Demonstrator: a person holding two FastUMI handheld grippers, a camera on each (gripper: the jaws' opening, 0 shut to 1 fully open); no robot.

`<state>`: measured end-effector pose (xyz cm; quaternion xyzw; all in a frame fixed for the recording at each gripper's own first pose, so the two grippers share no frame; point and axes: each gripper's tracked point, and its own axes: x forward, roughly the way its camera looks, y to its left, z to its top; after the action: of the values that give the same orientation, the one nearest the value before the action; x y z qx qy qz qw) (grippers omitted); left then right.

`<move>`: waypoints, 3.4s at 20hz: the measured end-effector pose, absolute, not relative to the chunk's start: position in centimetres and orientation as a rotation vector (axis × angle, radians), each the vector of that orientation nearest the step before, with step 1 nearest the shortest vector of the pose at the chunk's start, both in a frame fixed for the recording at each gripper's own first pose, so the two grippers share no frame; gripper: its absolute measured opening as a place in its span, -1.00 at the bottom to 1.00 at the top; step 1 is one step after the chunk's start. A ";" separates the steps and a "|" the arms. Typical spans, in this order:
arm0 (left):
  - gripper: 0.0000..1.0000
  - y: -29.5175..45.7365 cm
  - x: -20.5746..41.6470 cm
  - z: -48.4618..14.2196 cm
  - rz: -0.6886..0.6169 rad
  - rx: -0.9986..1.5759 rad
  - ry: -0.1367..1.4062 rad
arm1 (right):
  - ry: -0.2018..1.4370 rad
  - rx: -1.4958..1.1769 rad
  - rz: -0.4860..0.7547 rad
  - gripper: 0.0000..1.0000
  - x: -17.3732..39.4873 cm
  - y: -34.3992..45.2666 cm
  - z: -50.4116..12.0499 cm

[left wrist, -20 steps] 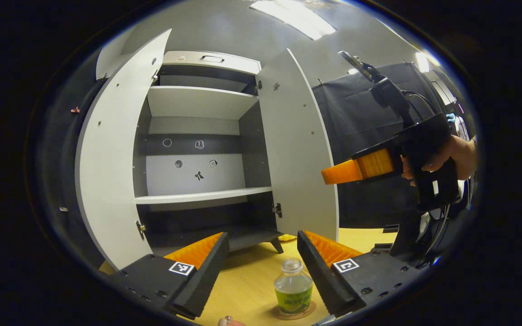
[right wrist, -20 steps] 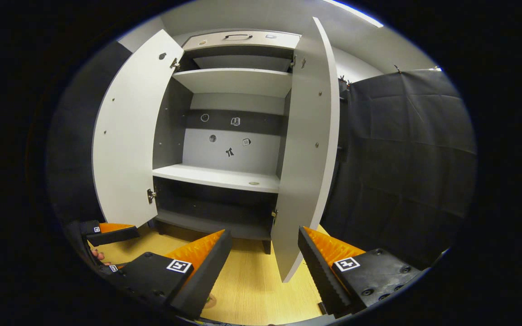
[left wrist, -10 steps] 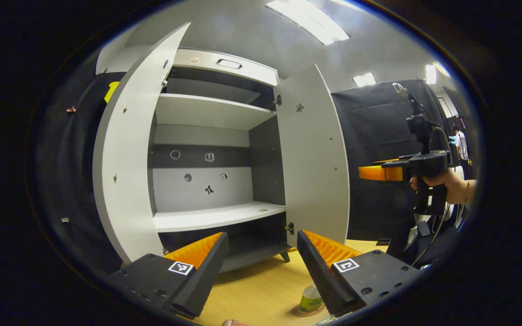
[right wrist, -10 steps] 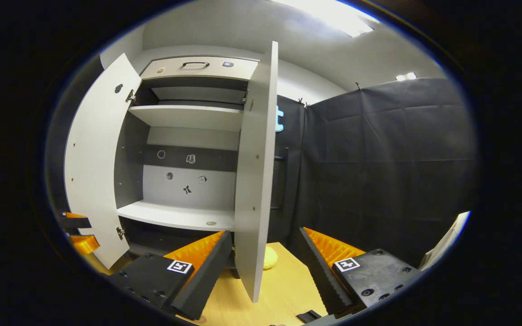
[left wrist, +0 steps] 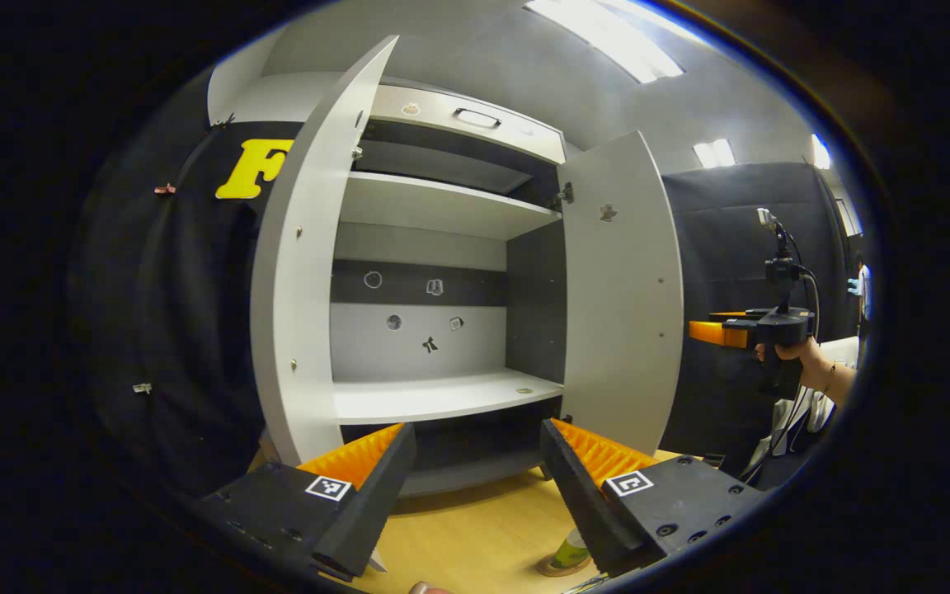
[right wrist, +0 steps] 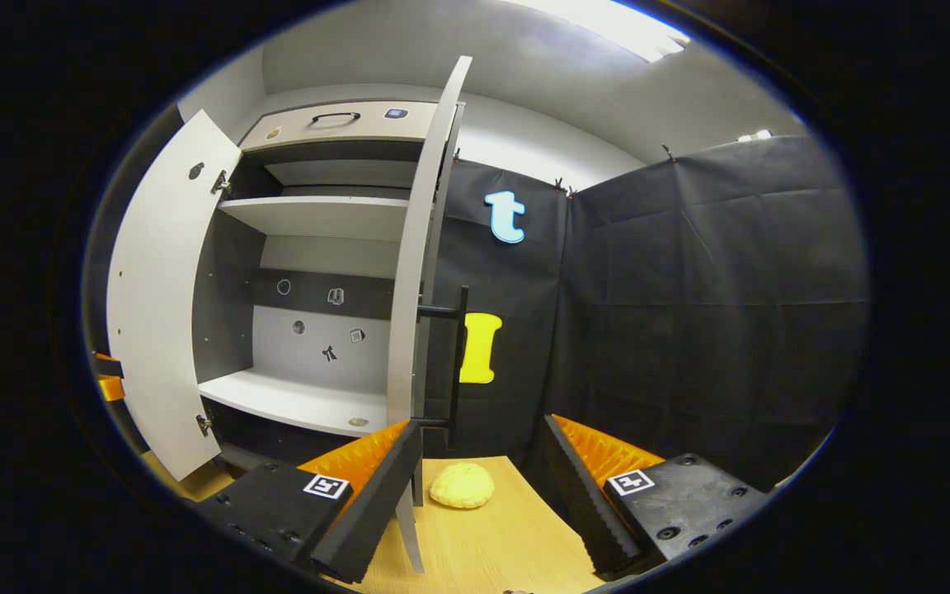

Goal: Grasp the bottle in the cabinet with the left hand and place it on the coaster, then close the right door with the right hand and the left door with the left hand.

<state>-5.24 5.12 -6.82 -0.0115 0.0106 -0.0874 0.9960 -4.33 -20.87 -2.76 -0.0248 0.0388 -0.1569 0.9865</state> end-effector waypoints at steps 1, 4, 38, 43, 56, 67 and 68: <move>0.92 5.9 -5.1 -6.9 -0.130 -0.013 0.028 | 0.074 -0.036 -0.299 0.96 -3.8 -21.2 -2.9; 0.94 6.4 -5.0 -6.5 -0.053 -0.013 0.038 | 0.065 0.000 -0.224 0.95 -2.8 -20.9 -3.1; 0.94 21.8 -9.5 -5.2 0.241 0.050 0.079 | 0.093 0.022 0.134 0.95 3.3 -3.1 -5.3; 0.94 22.4 -6.8 -3.9 0.151 0.048 0.039 | 0.108 0.023 0.047 0.96 2.2 -4.0 -5.9; 0.80 19.4 -4.7 -4.3 -0.025 0.013 0.037 | 0.136 0.038 -0.113 0.95 0.4 -7.2 -7.0; 0.80 13.7 -1.9 -4.9 -0.084 0.007 0.047 | 0.128 -0.028 -0.109 0.95 0.2 -9.9 -6.6; 0.80 13.2 -1.5 -4.9 -0.089 -0.004 0.047 | 0.126 -0.033 -0.106 0.95 0.2 -10.1 -6.5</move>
<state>-1.53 13.15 -4.94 -0.0020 0.0237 -0.0444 0.9987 0.20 -10.06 -6.47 -0.0164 0.0630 -0.0530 0.9965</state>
